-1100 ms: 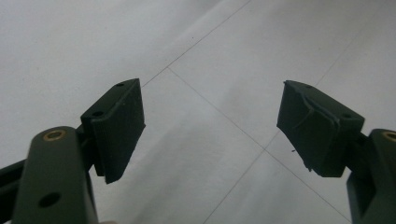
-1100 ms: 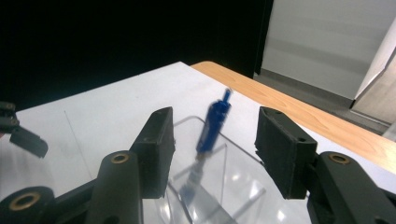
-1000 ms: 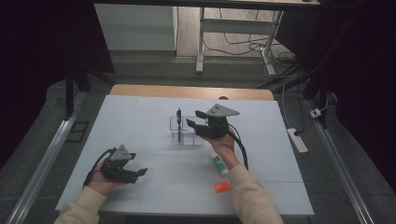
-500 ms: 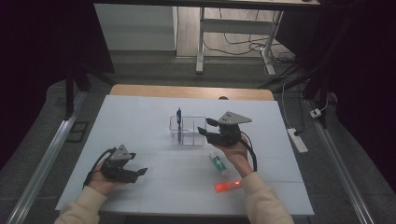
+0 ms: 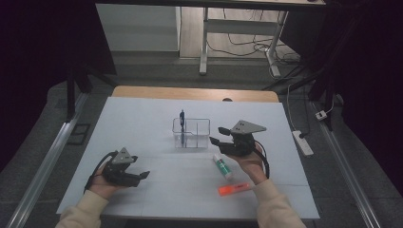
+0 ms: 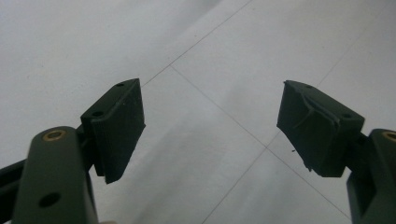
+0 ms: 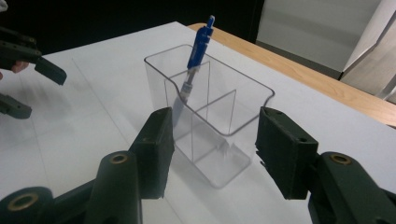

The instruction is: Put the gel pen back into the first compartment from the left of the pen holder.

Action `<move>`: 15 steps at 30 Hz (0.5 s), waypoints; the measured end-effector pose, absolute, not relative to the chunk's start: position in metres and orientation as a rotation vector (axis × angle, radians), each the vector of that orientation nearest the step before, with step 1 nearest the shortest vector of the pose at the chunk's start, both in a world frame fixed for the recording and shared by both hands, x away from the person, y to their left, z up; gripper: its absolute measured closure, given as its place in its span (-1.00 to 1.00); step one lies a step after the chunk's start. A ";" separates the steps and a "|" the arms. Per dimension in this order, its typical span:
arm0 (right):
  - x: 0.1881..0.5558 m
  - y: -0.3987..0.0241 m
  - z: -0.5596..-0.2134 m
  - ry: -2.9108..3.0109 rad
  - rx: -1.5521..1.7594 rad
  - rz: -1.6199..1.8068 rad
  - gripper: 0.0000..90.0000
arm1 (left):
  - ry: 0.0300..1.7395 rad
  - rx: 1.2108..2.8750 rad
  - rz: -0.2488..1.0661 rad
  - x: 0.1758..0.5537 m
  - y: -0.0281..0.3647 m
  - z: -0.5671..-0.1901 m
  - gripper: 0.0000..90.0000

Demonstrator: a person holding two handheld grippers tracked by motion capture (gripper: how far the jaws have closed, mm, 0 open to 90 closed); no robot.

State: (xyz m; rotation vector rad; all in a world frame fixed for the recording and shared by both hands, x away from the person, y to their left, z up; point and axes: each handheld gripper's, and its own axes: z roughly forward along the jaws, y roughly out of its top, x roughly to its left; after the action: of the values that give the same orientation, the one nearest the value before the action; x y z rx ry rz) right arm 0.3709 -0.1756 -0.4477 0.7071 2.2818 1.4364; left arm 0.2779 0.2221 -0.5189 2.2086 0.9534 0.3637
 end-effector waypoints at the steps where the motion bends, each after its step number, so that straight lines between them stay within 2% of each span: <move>1: 0.370 -0.178 -0.448 2.278 0.709 1.442 0.02 | 0.955 2.207 0.363 0.278 0.222 -0.519 -0.50; 15: 0.366 -0.200 -0.451 2.303 0.756 1.408 0.01 | 0.947 2.209 0.359 0.278 0.222 -0.519 -0.49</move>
State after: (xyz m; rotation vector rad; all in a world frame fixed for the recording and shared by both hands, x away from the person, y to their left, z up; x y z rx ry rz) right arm 0.3659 -0.1996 -0.4509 0.7558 2.3033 1.4076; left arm 0.2783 0.2225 -0.5191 2.2090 0.9472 0.3592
